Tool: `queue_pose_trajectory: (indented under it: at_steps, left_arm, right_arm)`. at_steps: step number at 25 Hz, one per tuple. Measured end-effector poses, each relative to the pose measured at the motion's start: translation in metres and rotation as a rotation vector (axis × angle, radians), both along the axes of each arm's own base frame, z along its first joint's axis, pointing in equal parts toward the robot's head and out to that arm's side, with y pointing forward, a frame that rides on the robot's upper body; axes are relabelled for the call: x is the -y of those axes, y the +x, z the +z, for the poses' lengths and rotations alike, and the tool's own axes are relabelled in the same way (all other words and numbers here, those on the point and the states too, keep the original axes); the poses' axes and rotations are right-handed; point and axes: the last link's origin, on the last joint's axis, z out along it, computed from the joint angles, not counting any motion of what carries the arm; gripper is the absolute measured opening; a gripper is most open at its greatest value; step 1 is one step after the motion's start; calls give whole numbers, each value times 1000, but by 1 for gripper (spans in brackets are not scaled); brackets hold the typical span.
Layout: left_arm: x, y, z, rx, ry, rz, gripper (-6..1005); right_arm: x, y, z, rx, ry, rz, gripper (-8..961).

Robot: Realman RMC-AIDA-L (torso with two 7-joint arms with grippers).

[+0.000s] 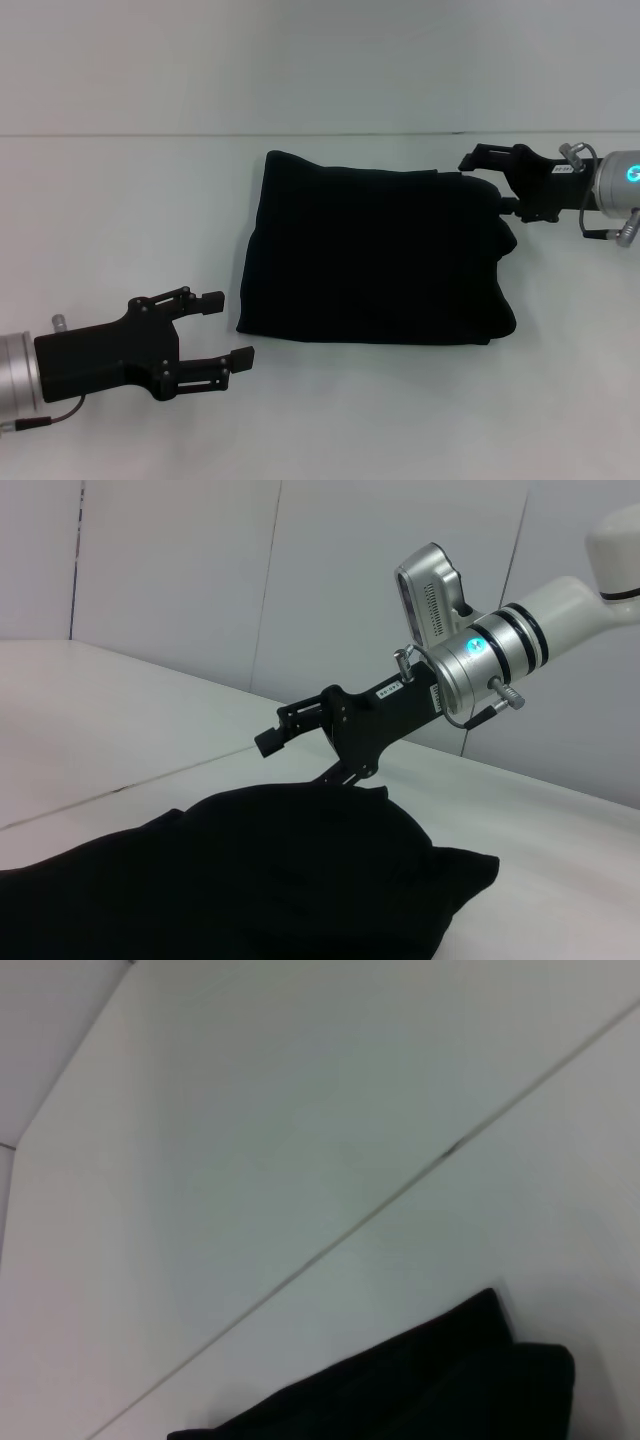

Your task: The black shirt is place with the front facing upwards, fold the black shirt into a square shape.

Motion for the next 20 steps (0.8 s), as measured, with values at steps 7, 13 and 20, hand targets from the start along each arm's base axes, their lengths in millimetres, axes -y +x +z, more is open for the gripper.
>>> queue_pose_trajectory:
  at_steps: [7, 13, 20]
  left_arm:
    - [0, 0, 0, 3, 2, 1, 872]
    - [0, 1, 1, 4, 5, -1, 873]
    - [0, 0, 0, 4, 5, 3, 873]
  right_arm:
    - [0, -2, -6, 24, -2, 31, 847]
    - [2, -4, -12, 66, -22, 68, 700]
    - [0, -6, -12, 75, -8, 86, 391]
